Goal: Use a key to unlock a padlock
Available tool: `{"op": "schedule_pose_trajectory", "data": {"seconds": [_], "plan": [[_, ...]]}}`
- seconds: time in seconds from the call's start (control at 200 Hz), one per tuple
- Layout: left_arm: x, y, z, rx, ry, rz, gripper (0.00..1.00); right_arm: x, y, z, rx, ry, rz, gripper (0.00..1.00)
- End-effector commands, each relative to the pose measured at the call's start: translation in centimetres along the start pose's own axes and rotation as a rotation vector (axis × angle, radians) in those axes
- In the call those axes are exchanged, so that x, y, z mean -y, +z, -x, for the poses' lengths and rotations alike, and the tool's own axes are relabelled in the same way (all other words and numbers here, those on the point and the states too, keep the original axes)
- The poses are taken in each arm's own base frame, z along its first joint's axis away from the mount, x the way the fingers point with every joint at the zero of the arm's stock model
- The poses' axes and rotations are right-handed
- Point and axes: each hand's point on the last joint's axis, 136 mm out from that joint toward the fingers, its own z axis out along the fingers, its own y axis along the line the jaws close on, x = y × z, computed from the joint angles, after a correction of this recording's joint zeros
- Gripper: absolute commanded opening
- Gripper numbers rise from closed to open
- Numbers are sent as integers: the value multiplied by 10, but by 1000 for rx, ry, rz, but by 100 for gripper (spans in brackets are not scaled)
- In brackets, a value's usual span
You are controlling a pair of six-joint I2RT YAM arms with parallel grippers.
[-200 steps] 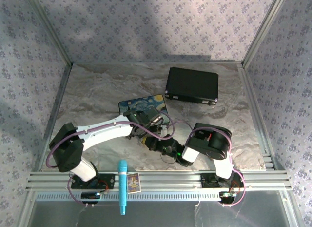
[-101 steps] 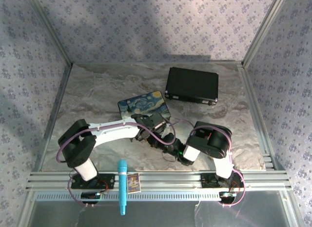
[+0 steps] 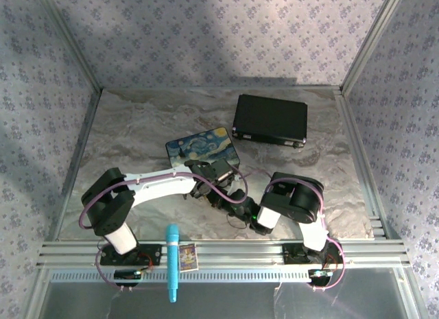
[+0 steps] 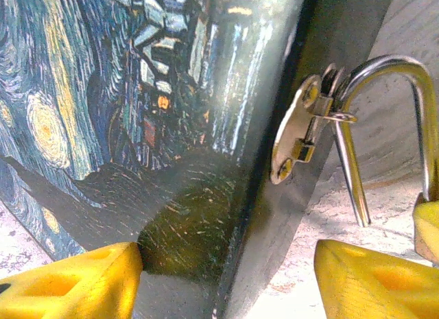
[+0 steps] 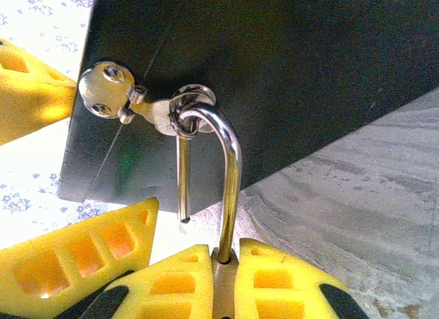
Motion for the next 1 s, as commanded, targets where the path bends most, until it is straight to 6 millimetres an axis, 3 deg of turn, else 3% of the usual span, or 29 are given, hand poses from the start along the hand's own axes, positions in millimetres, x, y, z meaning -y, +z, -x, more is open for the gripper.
{"op": "schedule_pose_trajectory", "data": {"seconds": [0.0, 0.165, 0.335, 0.55, 0.994], "plan": [[43, 16, -49, -179, 82, -194, 67, -4, -5, 30, 120, 35, 7, 0], [41, 5, -38, -116, 25, -224, 67, -7, -7, 41, 145, 39, 15, 0], [33, -23, -18, 18, -56, -300, 67, -11, -5, 38, 133, 25, 15, 0], [29, 0, -42, -128, -24, -230, 67, -7, -6, 41, 140, 35, 13, 0], [32, 3, -42, -138, -14, -224, 67, -12, -9, 63, 147, 19, 38, 0]]}}
